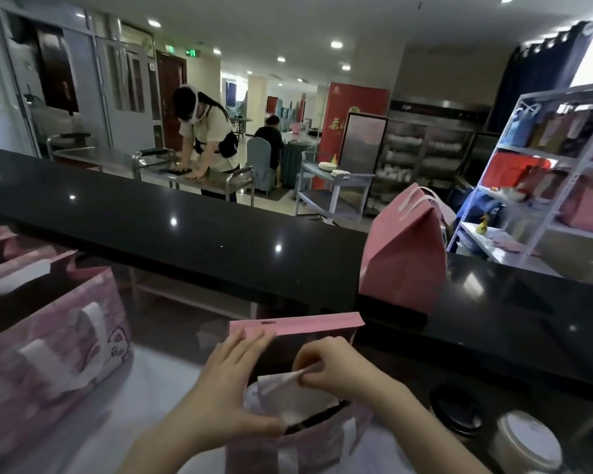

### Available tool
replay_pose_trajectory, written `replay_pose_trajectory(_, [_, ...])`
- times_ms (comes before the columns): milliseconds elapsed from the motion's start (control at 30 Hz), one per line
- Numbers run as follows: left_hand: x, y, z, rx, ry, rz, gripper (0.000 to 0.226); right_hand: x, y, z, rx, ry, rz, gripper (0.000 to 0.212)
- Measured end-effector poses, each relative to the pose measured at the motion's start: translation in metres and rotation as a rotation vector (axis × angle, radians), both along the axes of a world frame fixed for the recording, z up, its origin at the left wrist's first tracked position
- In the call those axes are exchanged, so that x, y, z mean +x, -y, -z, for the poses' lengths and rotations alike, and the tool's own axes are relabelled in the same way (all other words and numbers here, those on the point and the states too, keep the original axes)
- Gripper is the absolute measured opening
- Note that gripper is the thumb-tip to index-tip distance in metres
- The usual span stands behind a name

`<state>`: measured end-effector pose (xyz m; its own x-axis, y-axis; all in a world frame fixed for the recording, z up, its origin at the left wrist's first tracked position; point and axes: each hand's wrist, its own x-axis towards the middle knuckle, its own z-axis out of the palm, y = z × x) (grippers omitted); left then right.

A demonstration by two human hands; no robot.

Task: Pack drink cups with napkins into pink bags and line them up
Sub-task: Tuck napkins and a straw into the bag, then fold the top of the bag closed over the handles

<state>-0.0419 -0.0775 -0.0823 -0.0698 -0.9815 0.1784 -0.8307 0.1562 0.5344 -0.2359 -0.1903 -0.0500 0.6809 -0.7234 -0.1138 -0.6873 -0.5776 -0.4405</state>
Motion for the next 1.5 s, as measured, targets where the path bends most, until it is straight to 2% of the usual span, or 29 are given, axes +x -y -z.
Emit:
replay_pose_trajectory(100, [0.0, 0.0, 0.001, -0.008, 0.019, -0.014, 0.114, 0.01, 0.002, 0.014, 0.038, -0.015, 0.055, 0.019])
replay_pose_trajectory(233, [0.0, 0.001, 0.004, -0.021, 0.043, -0.039, 0.11, 0.012, 0.006, 0.028, -0.118, -0.147, 0.132, 0.043])
replay_pose_trajectory(367, [-0.003, 0.004, 0.002, -0.034, 0.029, -0.075, 0.101, 0.001, 0.002, 0.025, -0.172, -0.055, 0.087, 0.036])
replay_pose_trajectory(533, [-0.026, 0.016, -0.013, -0.236, 0.034, -0.182, 0.072, -0.035, -0.009, 0.006, -0.282, 0.099, 0.074, 0.023])
replay_pose_trajectory(667, [-0.07, 0.032, -0.03, -0.325, -0.028, -0.106, 0.034, -0.089, -0.016, -0.007, -0.368, 0.223, 0.128, 0.019])
replay_pose_trajectory(800, [-0.136, 0.055, -0.044, -0.305, -0.062, 0.076, 0.021, -0.164, -0.019, -0.013, -0.427, 0.223, 0.248, 0.02])
replay_pose_trajectory(1067, [-0.329, 0.106, -0.027, -0.216, -0.103, 0.448, 0.012, -0.36, -0.033, 0.006, -0.303, 0.012, 0.616, 0.018])
replay_pose_trajectory(1367, [-0.556, 0.136, 0.044, -0.034, 0.092, 0.796, 0.02, -0.553, -0.07, 0.084, -0.074, -0.084, 1.17, 0.02])
replay_pose_trajectory(1500, [-0.625, 0.137, 0.08, 0.073, 0.187, 0.899, 0.026, -0.601, -0.083, 0.125, 0.018, -0.168, 1.303, 0.032])
